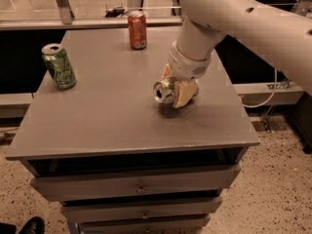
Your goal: Knock 7up can over
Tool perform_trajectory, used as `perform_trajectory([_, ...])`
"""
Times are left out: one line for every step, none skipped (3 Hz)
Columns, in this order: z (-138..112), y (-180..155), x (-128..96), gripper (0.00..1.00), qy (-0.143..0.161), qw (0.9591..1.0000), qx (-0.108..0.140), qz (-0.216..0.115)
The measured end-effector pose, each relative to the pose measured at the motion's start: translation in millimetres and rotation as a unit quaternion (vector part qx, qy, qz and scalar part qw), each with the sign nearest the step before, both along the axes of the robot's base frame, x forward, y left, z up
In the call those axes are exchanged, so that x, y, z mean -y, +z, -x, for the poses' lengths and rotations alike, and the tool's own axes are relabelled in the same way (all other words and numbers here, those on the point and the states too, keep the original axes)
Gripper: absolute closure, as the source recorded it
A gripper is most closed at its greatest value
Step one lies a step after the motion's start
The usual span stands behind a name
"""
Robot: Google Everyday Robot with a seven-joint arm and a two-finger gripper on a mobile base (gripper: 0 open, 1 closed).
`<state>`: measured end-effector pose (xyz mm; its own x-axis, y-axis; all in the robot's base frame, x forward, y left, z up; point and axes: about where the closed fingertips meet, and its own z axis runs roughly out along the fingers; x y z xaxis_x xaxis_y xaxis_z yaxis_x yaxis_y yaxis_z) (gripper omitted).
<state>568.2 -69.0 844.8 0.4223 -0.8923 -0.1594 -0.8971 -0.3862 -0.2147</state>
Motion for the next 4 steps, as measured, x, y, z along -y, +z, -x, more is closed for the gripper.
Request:
perform_trajectory([2.1, -5.5, 0.9, 0.30, 0.008, 0.9998, -0.005, 0.019])
perform_trajectory([4.0, -8.2, 1.9, 0.01, 0.016, 0.9994, -0.013, 0.029])
perform_trajectory([4.6, -8.0, 2.4, 0.00, 0.017, 0.9993, -0.016, 0.029])
perform_trajectory([5.8, -4.1, 3.3, 0.00, 0.015, 0.9995, -0.025, 0.015])
